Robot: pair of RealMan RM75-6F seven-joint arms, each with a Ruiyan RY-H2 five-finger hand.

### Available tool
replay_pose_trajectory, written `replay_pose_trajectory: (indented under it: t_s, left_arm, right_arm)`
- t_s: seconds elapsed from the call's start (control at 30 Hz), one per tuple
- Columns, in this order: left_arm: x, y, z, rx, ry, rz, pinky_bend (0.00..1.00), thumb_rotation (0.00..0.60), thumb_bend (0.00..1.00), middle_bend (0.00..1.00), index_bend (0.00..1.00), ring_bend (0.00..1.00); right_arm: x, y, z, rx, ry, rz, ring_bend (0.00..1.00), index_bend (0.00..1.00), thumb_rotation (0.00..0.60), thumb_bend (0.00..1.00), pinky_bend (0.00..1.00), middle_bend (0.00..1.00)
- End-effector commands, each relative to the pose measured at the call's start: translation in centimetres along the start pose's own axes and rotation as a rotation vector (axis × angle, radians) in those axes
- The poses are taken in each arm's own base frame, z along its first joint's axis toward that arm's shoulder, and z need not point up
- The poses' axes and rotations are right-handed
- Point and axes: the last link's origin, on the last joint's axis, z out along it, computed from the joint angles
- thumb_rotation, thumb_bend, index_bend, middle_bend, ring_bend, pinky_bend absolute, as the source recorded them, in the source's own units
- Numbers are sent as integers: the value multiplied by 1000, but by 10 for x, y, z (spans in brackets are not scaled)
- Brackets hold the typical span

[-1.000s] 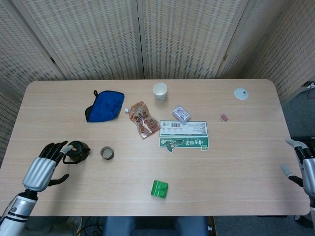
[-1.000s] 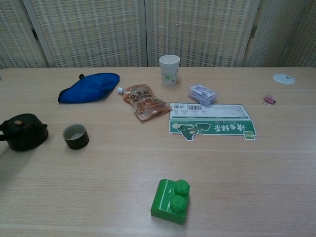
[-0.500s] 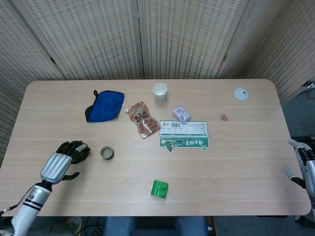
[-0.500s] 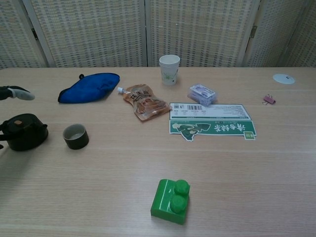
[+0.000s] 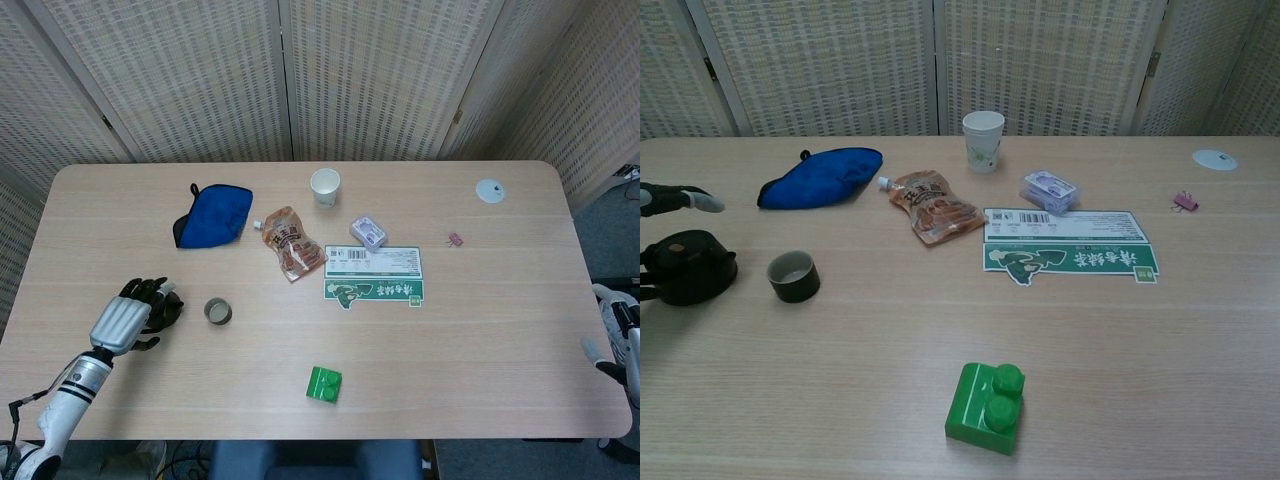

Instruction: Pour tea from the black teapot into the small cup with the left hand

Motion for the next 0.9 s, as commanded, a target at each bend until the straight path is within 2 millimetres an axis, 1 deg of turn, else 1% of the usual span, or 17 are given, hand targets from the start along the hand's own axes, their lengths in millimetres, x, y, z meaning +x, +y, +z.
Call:
replay_pose_trajectory:
  t_s: [0.03, 0.43, 0.6, 0.73, 0.9]
  left_arm:
    - [0, -6, 11, 12, -12, 19, 85, 600, 215, 73, 96, 98]
    - [0, -28, 42, 66, -40, 85, 85, 600, 215, 73, 96, 98]
    - [1, -33, 51, 84, -36, 103, 85, 600, 215, 73, 96, 98]
    - [2, -36, 49, 98, -32, 97, 85, 600, 215, 73, 96, 99]
    - [9, -36, 31, 100, -13, 43, 85, 600, 215, 73, 99, 102]
  right_arm:
    - [0, 0, 0, 0, -2, -2, 236, 260, 600, 190, 176, 319]
    - [-1, 0, 1, -8, -7, -6, 236, 260, 600, 191, 176, 318]
    - [-1, 0, 1, -10, -7, -7, 236, 260, 600, 190, 176, 318]
    - [-1, -1, 1, -8, -7, -6, 236, 260, 600, 190, 177, 318]
    - [-1, 0, 1, -9, -7, -7, 236, 260, 600, 190, 177, 318]
